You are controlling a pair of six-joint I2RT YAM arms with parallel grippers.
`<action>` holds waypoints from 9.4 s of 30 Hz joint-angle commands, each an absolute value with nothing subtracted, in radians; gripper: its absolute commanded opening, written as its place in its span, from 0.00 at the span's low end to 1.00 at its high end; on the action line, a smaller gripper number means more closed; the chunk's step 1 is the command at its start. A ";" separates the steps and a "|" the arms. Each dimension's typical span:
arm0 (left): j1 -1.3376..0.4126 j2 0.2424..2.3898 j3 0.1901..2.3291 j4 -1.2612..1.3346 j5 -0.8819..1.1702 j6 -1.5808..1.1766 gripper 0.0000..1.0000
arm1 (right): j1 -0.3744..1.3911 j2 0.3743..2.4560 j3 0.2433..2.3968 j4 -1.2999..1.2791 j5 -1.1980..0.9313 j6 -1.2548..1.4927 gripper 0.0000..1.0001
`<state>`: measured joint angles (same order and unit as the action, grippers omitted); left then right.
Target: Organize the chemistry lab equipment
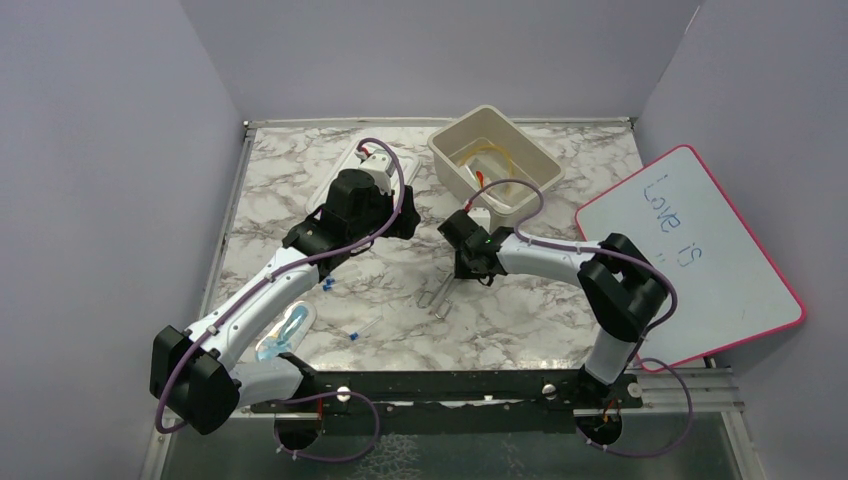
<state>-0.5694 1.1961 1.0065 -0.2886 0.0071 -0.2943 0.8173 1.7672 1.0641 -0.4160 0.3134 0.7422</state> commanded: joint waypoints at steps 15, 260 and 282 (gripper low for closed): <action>-0.561 1.169 0.997 -0.285 -0.001 -0.289 0.80 | 0.824 1.742 1.030 -0.492 0.314 0.700 0.05; -0.514 1.032 0.904 -0.210 -0.170 -0.375 0.83 | 0.320 2.029 1.689 -0.382 -0.420 -0.312 0.07; -0.512 1.056 0.904 -0.241 -0.183 -0.358 0.84 | 0.320 2.117 1.739 -0.396 -0.436 -0.243 0.23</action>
